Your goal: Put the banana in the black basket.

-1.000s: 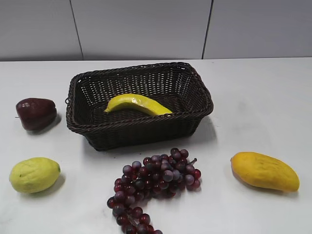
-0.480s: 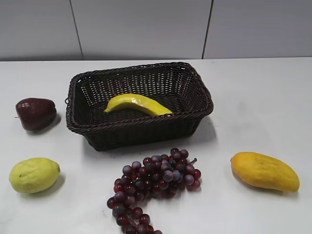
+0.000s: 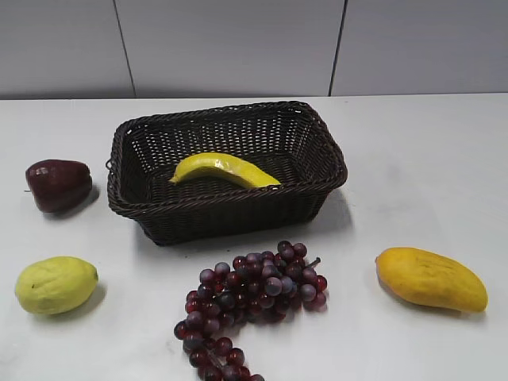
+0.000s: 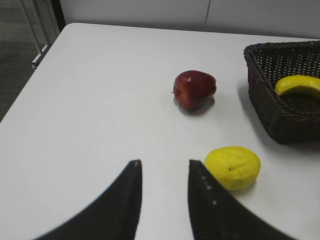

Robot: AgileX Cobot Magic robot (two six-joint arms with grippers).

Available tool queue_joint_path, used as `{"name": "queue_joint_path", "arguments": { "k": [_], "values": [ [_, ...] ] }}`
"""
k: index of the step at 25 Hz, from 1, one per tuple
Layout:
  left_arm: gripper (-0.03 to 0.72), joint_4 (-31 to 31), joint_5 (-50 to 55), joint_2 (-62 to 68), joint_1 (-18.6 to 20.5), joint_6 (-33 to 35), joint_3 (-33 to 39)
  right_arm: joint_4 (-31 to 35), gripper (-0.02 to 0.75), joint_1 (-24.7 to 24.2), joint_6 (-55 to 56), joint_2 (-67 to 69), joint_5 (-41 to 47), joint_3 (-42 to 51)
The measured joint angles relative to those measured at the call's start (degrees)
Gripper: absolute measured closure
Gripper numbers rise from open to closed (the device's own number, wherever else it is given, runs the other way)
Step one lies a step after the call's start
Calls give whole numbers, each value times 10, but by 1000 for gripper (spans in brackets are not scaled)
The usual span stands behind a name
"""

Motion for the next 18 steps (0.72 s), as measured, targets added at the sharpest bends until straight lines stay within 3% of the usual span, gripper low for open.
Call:
{"name": "queue_joint_path", "arguments": {
  "k": [14, 18],
  "values": [
    [453, 0, 0, 0, 0, -1, 0, -1, 148, 0, 0, -76, -1, 0],
    [453, 0, 0, 0, 0, 0, 0, -1, 148, -21, 0, -76, -1, 0]
  ]
}}
